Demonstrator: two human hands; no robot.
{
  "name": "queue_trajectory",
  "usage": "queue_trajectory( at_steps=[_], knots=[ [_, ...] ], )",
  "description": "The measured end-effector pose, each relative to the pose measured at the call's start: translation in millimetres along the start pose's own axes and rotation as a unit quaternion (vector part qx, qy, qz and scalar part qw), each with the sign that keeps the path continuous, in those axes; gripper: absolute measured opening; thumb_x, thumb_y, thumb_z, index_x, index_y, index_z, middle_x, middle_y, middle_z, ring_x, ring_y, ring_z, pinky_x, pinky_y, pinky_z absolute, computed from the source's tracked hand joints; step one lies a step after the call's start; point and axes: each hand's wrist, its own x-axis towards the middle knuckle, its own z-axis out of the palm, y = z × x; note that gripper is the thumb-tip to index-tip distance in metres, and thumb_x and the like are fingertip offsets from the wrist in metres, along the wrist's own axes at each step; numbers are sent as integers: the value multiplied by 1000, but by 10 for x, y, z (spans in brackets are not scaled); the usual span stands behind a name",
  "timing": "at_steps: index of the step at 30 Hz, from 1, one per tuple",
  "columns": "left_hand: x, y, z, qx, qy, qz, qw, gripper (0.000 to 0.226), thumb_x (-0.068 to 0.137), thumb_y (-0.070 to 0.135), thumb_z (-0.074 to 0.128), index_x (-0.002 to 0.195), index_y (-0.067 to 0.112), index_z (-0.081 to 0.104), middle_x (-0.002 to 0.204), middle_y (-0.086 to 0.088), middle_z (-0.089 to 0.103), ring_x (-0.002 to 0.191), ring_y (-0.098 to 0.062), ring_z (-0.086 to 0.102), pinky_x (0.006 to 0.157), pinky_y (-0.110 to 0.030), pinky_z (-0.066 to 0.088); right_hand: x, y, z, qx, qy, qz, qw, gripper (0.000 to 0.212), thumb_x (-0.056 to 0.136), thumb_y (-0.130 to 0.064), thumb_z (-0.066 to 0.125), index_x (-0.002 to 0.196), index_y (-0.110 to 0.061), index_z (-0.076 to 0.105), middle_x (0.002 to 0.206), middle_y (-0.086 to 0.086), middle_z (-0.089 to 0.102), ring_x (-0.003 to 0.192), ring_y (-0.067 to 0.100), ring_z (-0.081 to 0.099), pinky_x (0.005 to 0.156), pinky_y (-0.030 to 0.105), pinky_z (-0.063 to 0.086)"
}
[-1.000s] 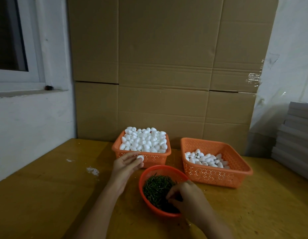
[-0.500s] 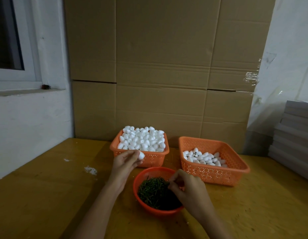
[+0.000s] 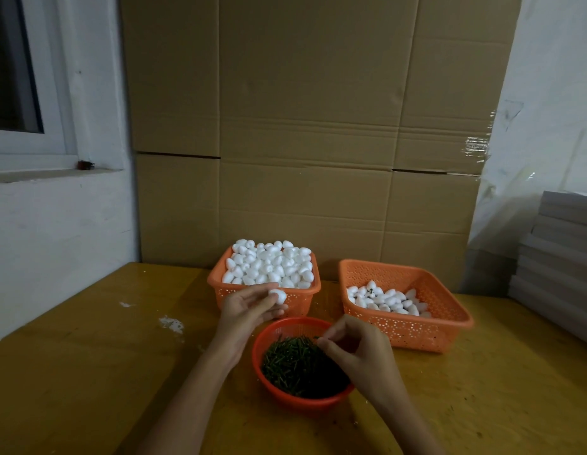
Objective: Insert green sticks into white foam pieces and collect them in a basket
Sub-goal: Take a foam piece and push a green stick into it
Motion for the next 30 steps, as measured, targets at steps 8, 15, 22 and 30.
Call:
queue_trajectory(
  at_steps=[8,15,22,30],
  knots=[
    [-30,-10,55,23,-11,-7,1000,43,80,11,86,121,10,75,113,-13,79,100,-37,78,79,-31,64,70,32,101,4,30,-18,999,24,93,-17,79,107,-36,74,94,-21,77,91,-2,72,83,28,61],
    [-26,-4,83,42,-9,-16,999,34,86,11,83,119,8,74,109,-13,80,99,-34,78,78,-29,64,326,-38,212,91,40,23,995,8,97,-19,74,100,-25,78,96,-12,77,95,3,70,87,28,58],
    [-48,-19,81,52,-11,-21,998,47,76,24,87,119,9,75,111,-12,80,103,-30,78,81,-30,64,499,-84,363,219,43,64,973,6,101,-15,68,103,-15,74,92,5,77,87,20,74,79,34,61],
    [24,-21,4,34,-14,-48,998,54,69,25,93,119,12,77,121,-7,78,109,-29,76,84,-31,65,516,11,327,149,-17,15,989,7,101,-8,67,102,-15,65,96,3,80,90,17,77,81,42,64]
  ],
)
